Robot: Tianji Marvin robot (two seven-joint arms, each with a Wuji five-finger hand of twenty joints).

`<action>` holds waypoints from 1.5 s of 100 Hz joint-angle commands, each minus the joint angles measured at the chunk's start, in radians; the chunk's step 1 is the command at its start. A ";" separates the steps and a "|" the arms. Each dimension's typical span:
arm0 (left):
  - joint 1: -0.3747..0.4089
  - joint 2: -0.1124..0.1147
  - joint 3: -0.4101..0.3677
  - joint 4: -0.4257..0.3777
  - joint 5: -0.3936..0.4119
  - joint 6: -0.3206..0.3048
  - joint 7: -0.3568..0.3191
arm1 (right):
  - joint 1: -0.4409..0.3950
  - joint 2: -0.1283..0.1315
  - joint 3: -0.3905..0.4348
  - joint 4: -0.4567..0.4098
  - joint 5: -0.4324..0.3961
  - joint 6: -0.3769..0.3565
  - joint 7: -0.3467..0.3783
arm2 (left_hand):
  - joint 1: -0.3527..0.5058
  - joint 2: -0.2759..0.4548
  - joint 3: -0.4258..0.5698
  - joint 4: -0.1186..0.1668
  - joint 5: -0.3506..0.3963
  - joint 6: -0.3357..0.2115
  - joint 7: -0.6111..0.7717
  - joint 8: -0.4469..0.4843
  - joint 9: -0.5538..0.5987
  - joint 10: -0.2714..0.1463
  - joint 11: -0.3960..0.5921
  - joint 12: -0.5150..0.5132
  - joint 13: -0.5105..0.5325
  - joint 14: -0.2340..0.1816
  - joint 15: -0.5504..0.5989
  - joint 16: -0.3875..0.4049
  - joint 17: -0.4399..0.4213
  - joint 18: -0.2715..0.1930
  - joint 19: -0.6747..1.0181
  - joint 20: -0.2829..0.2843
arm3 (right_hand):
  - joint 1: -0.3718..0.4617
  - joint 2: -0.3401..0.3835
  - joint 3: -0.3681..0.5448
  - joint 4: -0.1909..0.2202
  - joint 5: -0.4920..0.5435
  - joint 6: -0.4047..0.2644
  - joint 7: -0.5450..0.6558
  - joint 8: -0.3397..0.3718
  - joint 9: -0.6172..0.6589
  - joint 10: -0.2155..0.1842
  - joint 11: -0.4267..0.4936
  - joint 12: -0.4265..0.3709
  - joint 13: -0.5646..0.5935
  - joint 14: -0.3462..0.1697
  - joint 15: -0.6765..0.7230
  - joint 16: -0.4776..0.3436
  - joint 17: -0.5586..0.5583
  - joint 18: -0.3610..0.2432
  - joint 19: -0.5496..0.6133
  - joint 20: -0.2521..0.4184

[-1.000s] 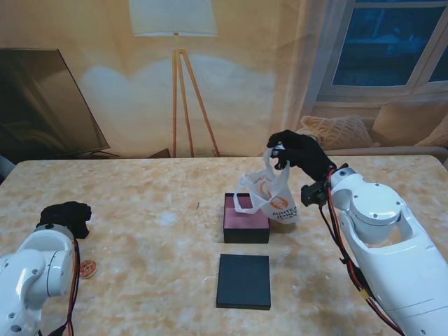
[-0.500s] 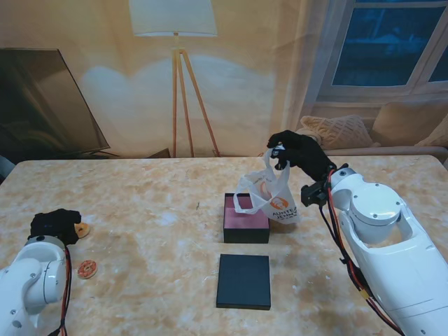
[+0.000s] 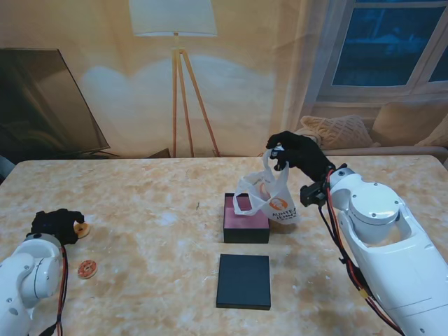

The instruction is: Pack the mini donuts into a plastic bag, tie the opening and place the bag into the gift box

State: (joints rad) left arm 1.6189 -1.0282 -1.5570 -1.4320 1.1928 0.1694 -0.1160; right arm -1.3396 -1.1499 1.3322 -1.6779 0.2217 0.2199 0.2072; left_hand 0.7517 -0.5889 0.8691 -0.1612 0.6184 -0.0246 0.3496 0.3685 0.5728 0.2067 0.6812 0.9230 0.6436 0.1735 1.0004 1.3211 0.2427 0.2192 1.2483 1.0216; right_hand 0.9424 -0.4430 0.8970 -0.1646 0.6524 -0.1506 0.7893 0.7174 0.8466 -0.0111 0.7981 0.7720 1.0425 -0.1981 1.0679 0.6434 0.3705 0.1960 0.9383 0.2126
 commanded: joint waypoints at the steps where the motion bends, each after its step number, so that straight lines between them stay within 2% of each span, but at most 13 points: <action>1: -0.015 0.003 0.002 0.018 -0.001 -0.008 0.011 | -0.005 -0.006 -0.003 0.001 0.000 0.001 0.015 | -0.018 -0.013 0.039 0.013 -0.042 -0.013 -0.011 -0.017 -0.025 0.008 0.009 0.003 -0.014 0.010 0.007 0.014 -0.014 0.020 -0.006 -0.004 | 0.064 0.045 0.048 0.017 0.001 -0.031 0.010 -0.001 0.027 -0.095 0.064 0.028 0.004 -0.051 0.022 0.006 0.003 -0.023 0.013 0.009; 16: -0.047 0.003 0.014 0.066 -0.015 -0.014 0.052 | -0.004 -0.006 -0.004 0.001 0.000 0.003 0.014 | -0.021 -0.013 0.046 0.012 -0.062 -0.020 -0.010 -0.030 -0.042 0.013 0.000 -0.003 -0.030 0.019 -0.007 0.014 -0.027 0.031 -0.029 -0.011 | 0.064 0.044 0.048 0.017 0.000 -0.031 0.009 -0.001 0.026 -0.096 0.064 0.028 0.004 -0.050 0.023 0.006 0.003 -0.021 0.013 0.009; 37: -0.089 0.003 0.046 0.118 -0.052 0.011 0.055 | -0.004 -0.006 -0.003 0.001 0.002 0.002 0.014 | -0.032 -0.012 0.047 0.010 -0.076 -0.006 -0.007 -0.047 -0.064 0.021 -0.031 -0.028 -0.057 0.031 -0.041 0.004 -0.049 0.033 -0.062 -0.020 | 0.063 0.044 0.049 0.017 0.001 -0.032 0.009 -0.001 0.027 -0.096 0.064 0.028 0.005 -0.050 0.024 0.007 0.002 -0.022 0.013 0.009; 48: -0.107 0.002 0.066 0.144 -0.068 0.027 0.061 | -0.004 -0.006 -0.002 0.001 0.001 0.002 0.015 | -0.040 -0.007 0.050 0.010 -0.072 -0.001 -0.006 -0.053 -0.063 0.019 -0.032 -0.033 -0.057 0.035 -0.045 0.002 -0.053 0.047 -0.069 -0.021 | 0.063 0.043 0.049 0.017 0.002 -0.032 0.009 -0.001 0.027 -0.096 0.064 0.028 0.005 -0.050 0.024 0.007 0.001 -0.022 0.013 0.009; 79: -0.150 0.002 0.115 0.226 -0.083 0.055 0.112 | -0.005 -0.006 -0.001 0.000 0.000 0.004 0.014 | -0.040 -0.002 0.057 0.009 -0.040 0.006 0.021 -0.047 -0.062 0.016 -0.028 -0.037 -0.060 0.037 -0.047 -0.001 -0.053 0.041 -0.075 -0.022 | 0.063 0.042 0.050 0.016 0.002 -0.032 0.009 0.000 0.028 -0.096 0.064 0.029 0.006 -0.049 0.025 0.007 0.005 -0.021 0.015 0.010; 100: -0.166 0.000 0.134 0.256 -0.103 0.061 0.137 | -0.002 -0.006 -0.004 0.002 0.000 0.007 0.015 | -0.042 -0.005 0.059 0.009 0.025 0.008 0.079 -0.017 -0.066 0.017 -0.027 -0.040 -0.064 0.041 -0.048 -0.004 -0.057 0.043 -0.076 -0.024 | 0.062 0.041 0.051 0.016 0.002 -0.031 0.009 0.000 0.028 -0.094 0.064 0.029 0.005 -0.050 0.025 0.007 0.003 -0.018 0.016 0.010; 108: -0.165 -0.002 0.135 0.254 -0.114 0.063 0.136 | -0.002 -0.006 -0.004 0.002 0.000 0.008 0.015 | -0.045 -0.025 0.074 0.007 0.074 0.033 0.135 0.024 -0.078 0.025 -0.048 -0.058 -0.084 0.053 -0.074 -0.019 -0.070 0.050 -0.089 -0.031 | 0.062 0.041 0.051 0.016 0.003 -0.031 0.010 0.000 0.028 -0.096 0.064 0.029 0.006 -0.048 0.026 0.007 0.006 -0.015 0.019 0.012; 118: -0.163 -0.003 0.136 0.255 -0.117 0.059 0.142 | -0.002 -0.006 -0.004 0.003 0.000 0.006 0.015 | -0.062 -0.065 0.108 0.001 0.103 0.072 0.205 0.085 -0.103 0.043 -0.125 -0.134 -0.126 0.069 -0.163 -0.087 -0.083 0.053 -0.109 -0.044 | 0.061 0.041 0.052 0.016 0.003 -0.033 0.009 0.000 0.029 -0.095 0.064 0.029 0.006 -0.050 0.025 0.007 0.002 -0.015 0.018 0.011; 136: -0.156 -0.004 0.135 0.253 -0.121 0.047 0.151 | -0.002 -0.006 -0.005 0.003 0.001 0.006 0.014 | -0.054 -0.150 0.118 -0.084 0.060 0.082 0.402 0.254 -0.113 0.070 -0.257 -0.312 -0.170 0.094 -0.339 -0.273 -0.103 0.069 -0.156 -0.070 | 0.062 0.040 0.054 0.016 0.004 -0.032 0.010 0.000 0.029 -0.095 0.064 0.029 0.006 -0.050 0.025 0.007 0.002 -0.011 0.020 0.012; 150: -0.146 -0.007 0.131 0.244 -0.131 0.035 0.157 | -0.003 -0.007 -0.005 0.002 0.001 0.008 0.012 | -0.039 -0.181 0.107 -0.115 0.043 0.068 0.497 0.310 -0.069 0.062 -0.292 -0.388 -0.149 0.108 -0.405 -0.354 -0.102 0.079 -0.169 -0.080 | 0.062 0.038 0.054 0.016 0.005 -0.033 0.010 0.000 0.029 -0.095 0.064 0.029 0.006 -0.048 0.025 0.007 0.002 -0.010 0.021 0.013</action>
State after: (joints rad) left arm 1.4571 -1.0268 -1.4263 -1.1773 1.0710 0.2121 0.0564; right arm -1.3359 -1.1501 1.3305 -1.6746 0.2219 0.2240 0.2072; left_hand 0.7115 -0.7071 0.9909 -0.2173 0.6621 0.0680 0.7383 0.6332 0.4890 0.2530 0.4084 0.5611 0.4979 0.2542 0.6199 1.0003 0.1573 0.2699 1.0928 0.9603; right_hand 0.9423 -0.4430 0.8971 -0.1646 0.6524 -0.1506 0.7893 0.7174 0.8466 -0.0111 0.7981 0.7820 1.0425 -0.1981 1.0690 0.6434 0.3705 0.1963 0.9383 0.2127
